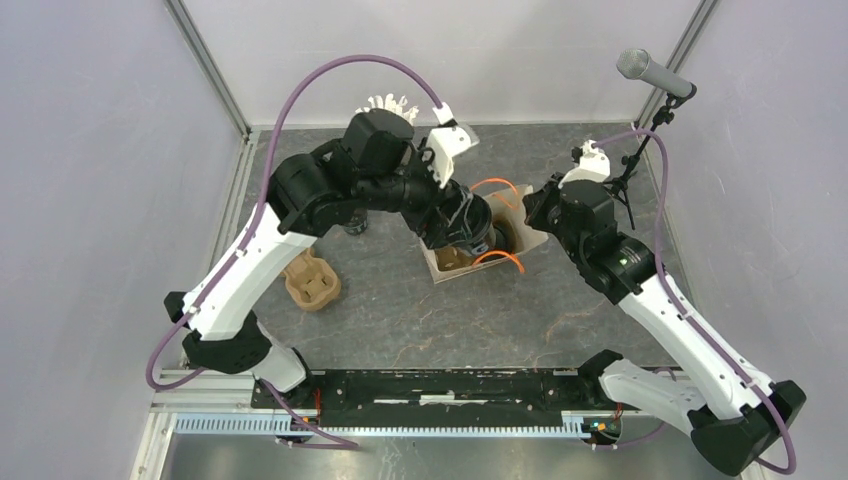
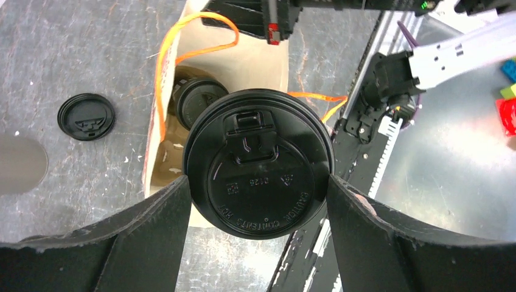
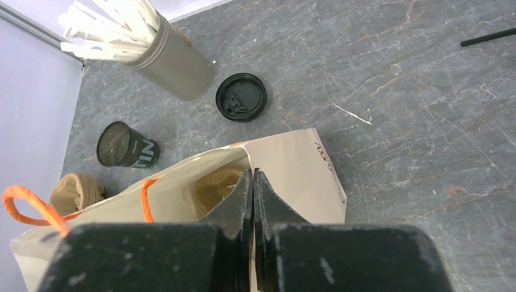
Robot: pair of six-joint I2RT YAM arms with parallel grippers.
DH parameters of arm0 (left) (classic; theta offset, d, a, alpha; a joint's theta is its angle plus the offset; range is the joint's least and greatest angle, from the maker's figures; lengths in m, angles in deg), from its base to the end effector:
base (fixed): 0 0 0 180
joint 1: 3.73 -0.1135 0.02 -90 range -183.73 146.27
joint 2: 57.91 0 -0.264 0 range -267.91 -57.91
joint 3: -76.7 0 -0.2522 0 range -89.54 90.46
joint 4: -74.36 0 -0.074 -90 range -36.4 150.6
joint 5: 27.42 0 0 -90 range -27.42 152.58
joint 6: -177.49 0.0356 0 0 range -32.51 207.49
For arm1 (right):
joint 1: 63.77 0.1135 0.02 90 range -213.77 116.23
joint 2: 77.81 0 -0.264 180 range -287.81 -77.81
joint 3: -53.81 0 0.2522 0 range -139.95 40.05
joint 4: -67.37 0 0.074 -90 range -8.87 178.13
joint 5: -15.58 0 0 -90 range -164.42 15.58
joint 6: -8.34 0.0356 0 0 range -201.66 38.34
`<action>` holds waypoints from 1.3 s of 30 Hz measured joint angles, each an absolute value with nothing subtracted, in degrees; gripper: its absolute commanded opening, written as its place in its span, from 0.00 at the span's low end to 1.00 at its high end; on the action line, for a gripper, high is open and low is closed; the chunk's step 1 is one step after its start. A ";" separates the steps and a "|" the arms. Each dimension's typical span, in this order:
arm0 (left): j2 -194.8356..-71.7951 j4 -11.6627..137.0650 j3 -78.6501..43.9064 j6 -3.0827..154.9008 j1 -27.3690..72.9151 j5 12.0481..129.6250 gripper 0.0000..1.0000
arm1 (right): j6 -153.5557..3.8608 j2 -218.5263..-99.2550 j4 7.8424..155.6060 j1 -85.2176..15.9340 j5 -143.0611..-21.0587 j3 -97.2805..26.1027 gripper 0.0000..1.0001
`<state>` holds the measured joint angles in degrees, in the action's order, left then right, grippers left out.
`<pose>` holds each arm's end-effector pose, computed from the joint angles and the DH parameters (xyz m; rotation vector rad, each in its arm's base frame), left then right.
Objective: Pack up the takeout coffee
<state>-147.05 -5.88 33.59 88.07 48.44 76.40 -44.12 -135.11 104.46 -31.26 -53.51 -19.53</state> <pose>0.1633 -0.2241 0.5058 1.1175 1.9217 -0.7717 0.1922 0.1074 0.3668 0.3283 1.9131 0.4679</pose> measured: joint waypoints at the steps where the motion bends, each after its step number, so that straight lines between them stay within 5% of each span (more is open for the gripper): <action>1: -146.68 -5.68 33.02 88.66 49.48 76.07 0.56 | -44.54 -134.36 104.64 -31.26 -53.78 -19.18 0.00; 39: -136.10 -2.86 20.41 98.03 58.14 70.24 0.54 | -51.03 -115.28 104.31 -31.26 -66.01 -4.40 0.00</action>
